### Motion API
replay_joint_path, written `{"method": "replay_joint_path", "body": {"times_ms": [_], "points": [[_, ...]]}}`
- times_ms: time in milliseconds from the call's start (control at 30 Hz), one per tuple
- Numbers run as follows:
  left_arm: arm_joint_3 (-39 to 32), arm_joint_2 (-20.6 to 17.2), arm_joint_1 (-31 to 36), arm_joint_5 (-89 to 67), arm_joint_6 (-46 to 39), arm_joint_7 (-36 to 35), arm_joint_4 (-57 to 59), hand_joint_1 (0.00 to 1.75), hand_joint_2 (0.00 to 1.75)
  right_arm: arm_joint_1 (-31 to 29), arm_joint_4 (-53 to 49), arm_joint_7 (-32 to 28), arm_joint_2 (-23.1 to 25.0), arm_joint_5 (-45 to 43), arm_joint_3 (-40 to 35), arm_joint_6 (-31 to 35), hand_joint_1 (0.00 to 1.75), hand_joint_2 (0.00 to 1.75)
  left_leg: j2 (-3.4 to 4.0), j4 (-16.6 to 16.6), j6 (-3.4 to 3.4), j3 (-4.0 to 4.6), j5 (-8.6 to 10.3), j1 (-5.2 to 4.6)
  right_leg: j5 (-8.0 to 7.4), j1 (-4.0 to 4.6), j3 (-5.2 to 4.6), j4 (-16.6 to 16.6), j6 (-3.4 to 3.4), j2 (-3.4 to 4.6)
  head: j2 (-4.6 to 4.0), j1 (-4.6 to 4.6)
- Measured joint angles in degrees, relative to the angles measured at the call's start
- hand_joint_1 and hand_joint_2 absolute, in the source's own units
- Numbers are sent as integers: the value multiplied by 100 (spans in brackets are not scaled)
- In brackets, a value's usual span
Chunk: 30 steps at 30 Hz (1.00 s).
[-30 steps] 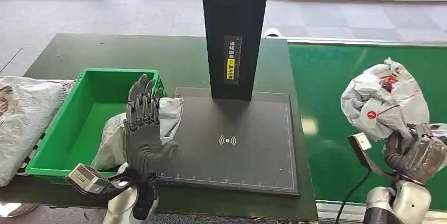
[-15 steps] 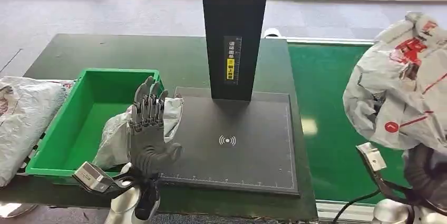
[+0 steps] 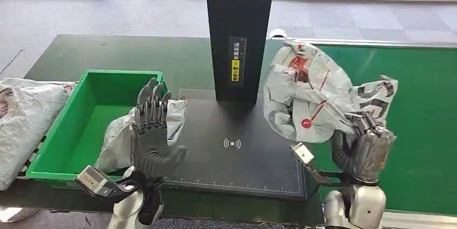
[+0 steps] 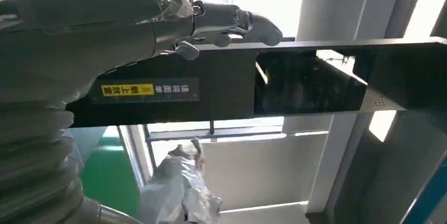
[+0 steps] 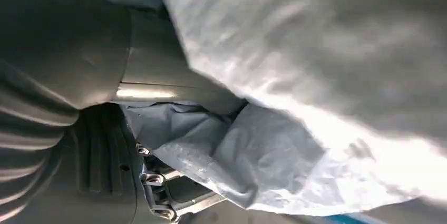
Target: Moved the parcel from conveyor to table for the left to box.
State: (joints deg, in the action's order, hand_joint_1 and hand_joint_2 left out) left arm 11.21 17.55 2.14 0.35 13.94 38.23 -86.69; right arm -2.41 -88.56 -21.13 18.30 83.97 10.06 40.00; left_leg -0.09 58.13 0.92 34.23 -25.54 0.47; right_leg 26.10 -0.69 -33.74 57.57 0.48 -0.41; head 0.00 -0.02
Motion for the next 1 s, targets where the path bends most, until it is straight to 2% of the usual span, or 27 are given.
{"method": "replay_joint_path", "body": {"times_ms": [167,433,600,1000], "points": [[9,-11,-26,33,-85,0,-120,0,175,-65,874,107,-33,-46,-506,0,175,175,0,0,2,3,-1,0,3,0,-4,0,-3,1,0,0],[7,-13,-96,-109,37,0,-275,0,175,-291,2087,409,-166,-217,-906,0,175,175,-7,0,1,5,-1,0,4,0,-1,0,-4,-7,0,2],[7,-15,-106,-113,2,0,-304,0,175,-455,2784,286,-214,-481,-1122,0,175,175,-5,0,2,4,-1,0,3,1,-3,0,-5,-5,0,0],[7,-17,-114,-118,-4,0,-306,0,175,-575,3291,262,-263,-527,-1199,7,175,175,-6,0,2,5,-1,0,4,1,-3,0,-6,-6,0,0]]}}
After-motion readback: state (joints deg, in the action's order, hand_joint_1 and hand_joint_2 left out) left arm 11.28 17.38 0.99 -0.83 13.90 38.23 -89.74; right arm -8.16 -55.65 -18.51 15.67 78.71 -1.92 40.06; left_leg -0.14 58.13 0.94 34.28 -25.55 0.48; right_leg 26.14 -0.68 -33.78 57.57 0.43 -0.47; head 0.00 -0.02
